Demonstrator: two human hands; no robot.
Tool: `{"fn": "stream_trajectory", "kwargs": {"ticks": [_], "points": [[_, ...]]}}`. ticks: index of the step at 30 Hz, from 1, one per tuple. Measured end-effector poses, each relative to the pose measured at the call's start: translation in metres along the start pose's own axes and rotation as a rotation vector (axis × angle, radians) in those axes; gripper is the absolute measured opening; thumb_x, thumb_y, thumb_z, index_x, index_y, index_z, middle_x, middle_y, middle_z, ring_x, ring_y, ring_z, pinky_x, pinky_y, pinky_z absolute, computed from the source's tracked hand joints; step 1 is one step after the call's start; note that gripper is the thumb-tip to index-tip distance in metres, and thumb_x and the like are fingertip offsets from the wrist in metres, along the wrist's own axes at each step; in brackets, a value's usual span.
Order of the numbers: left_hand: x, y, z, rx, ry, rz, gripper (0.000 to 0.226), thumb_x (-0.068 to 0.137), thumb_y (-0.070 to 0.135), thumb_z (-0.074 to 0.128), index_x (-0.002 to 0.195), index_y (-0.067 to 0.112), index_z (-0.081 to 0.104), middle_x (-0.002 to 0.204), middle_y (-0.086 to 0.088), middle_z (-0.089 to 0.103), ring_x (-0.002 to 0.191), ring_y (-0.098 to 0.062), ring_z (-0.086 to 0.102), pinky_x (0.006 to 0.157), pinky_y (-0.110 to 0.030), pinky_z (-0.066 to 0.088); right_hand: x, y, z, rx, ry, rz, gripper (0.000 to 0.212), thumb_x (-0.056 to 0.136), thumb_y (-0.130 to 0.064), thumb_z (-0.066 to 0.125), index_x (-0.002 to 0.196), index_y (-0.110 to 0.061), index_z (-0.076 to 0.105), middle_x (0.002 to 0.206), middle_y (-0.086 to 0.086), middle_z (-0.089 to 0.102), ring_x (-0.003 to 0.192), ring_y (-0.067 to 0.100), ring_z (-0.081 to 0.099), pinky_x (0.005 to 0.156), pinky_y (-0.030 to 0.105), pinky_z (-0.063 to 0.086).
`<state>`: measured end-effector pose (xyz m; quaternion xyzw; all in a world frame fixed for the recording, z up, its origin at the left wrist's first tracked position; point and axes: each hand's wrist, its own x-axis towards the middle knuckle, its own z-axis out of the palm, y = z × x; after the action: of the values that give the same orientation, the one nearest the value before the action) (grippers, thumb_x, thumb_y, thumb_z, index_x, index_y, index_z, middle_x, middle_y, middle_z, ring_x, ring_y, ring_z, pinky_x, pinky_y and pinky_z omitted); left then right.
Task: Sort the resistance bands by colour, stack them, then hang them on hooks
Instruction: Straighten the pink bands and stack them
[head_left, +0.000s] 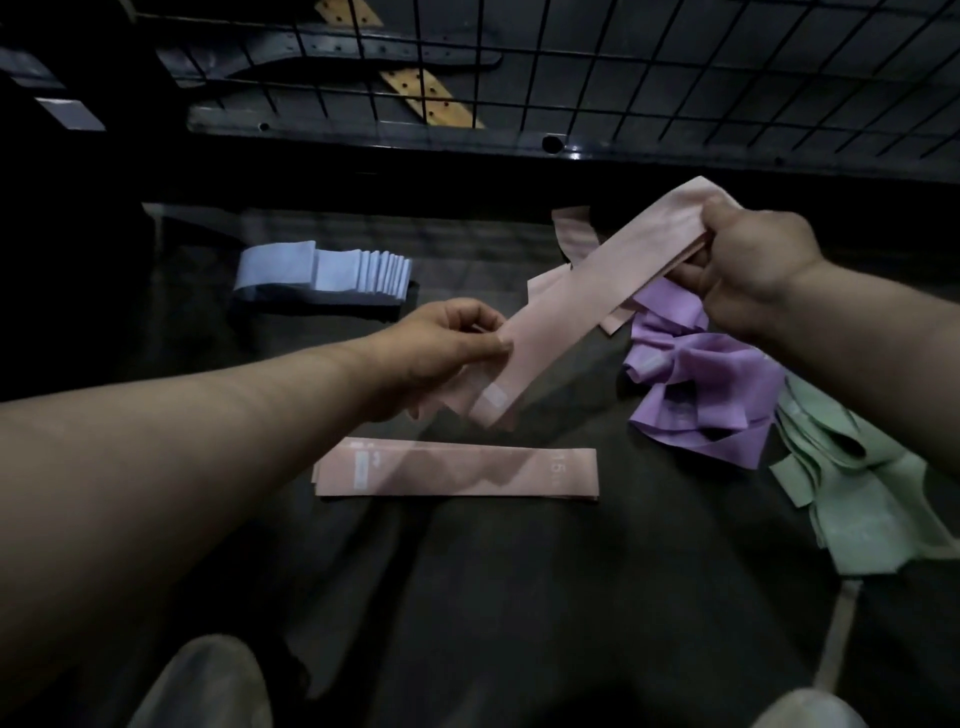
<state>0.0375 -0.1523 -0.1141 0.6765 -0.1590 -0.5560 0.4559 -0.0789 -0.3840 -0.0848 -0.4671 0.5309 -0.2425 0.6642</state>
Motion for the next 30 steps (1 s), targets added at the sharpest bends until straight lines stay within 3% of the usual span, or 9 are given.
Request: {"fn": "stream_trajectory", "kwargs": {"ticks": [4,8,10,14,18,21,25,27,30], "points": [[0.000,0.006,-0.002,0.016,-0.047,-0.027,0.033,0.090,0.001,0.062,0.117,0.021,0.063,0.108,-0.006,0.065,0.076,-0.019,0.067,0.046,-0.026,0.045,0.006,0.001,-0.011,-0.035,0.065,0.011,0.029,0.101,-0.006,0.044,0.126,0.007,0.052,0.111,0.023,0.065,0.077,0.027,0.075,0.063,0.043,0.061],[0.004,0.005,-0.001,0.125,-0.067,-0.013,0.043,0.085,-0.008,0.063,0.121,0.017,0.062,0.111,-0.009,0.067,0.077,-0.020,0.066,0.047,-0.028,0.045,0.011,-0.005,-0.016,-0.071,0.157,-0.039,0.029,0.097,-0.001,0.042,0.124,0.005,0.051,0.107,0.024,0.063,0.080,0.032,0.074,0.060,0.044,0.061],[0.007,0.005,0.000,0.205,-0.059,-0.038,0.036,0.084,0.002,0.071,0.117,0.016,0.064,0.109,-0.006,0.069,0.092,-0.022,0.069,0.058,-0.031,0.055,0.012,-0.005,-0.018,-0.069,0.192,-0.074,0.026,0.095,0.000,0.042,0.118,0.004,0.053,0.104,0.025,0.063,0.078,0.036,0.073,0.060,0.045,0.060],[0.012,-0.001,0.000,0.364,0.029,-0.030,0.022,0.081,0.022,0.079,0.101,0.019,0.070,0.096,0.000,0.074,0.092,-0.017,0.071,0.083,-0.037,0.060,0.010,-0.003,-0.021,-0.058,0.195,-0.078,0.024,0.097,-0.005,0.042,0.116,0.004,0.054,0.097,0.026,0.065,0.070,0.034,0.074,0.059,0.046,0.060],[0.011,-0.003,-0.001,0.363,0.189,0.084,0.020,0.081,0.021,0.080,0.097,0.018,0.067,0.093,-0.001,0.073,0.089,-0.018,0.071,0.081,-0.038,0.060,0.011,0.002,-0.025,-0.111,0.184,-0.062,0.032,0.098,-0.007,0.043,0.127,0.003,0.053,0.101,0.020,0.063,0.075,0.028,0.073,0.053,0.037,0.058],[0.010,0.000,0.001,0.420,0.239,0.190,0.023,0.081,0.021,0.080,0.098,0.019,0.066,0.093,0.004,0.070,0.088,-0.010,0.069,0.078,-0.031,0.060,0.005,0.013,-0.025,-0.145,0.113,-0.012,0.030,0.098,-0.004,0.041,0.122,0.002,0.056,0.092,0.015,0.064,0.065,0.021,0.073,0.052,0.034,0.058],[0.007,0.009,0.011,0.497,0.206,0.294,0.013,0.085,0.019,0.075,0.093,0.024,0.066,0.088,0.009,0.070,0.084,0.002,0.067,0.077,-0.021,0.058,-0.011,0.031,-0.022,-0.182,-0.062,0.044,0.016,0.099,-0.006,0.045,0.100,-0.005,0.061,0.069,0.006,0.067,0.061,0.017,0.070,0.065,0.047,0.062],[0.007,0.012,0.017,0.448,0.176,0.324,0.012,0.087,0.017,0.073,0.091,0.025,0.064,0.088,0.005,0.071,0.083,-0.002,0.069,0.075,-0.022,0.059,-0.018,0.040,-0.021,-0.246,-0.132,0.026,0.020,0.096,0.000,0.044,0.084,-0.009,0.058,0.055,-0.002,0.064,0.054,0.011,0.066,0.066,0.040,0.061],[0.007,0.017,0.020,0.184,0.155,0.265,0.009,0.090,0.011,0.069,0.089,0.018,0.063,0.084,-0.001,0.068,0.070,-0.005,0.066,0.058,-0.023,0.055,-0.017,0.047,-0.022,-0.322,-0.122,-0.027,0.023,0.091,0.001,0.041,0.097,-0.005,0.063,0.068,0.003,0.067,0.063,0.015,0.068,0.060,0.036,0.061]]}}
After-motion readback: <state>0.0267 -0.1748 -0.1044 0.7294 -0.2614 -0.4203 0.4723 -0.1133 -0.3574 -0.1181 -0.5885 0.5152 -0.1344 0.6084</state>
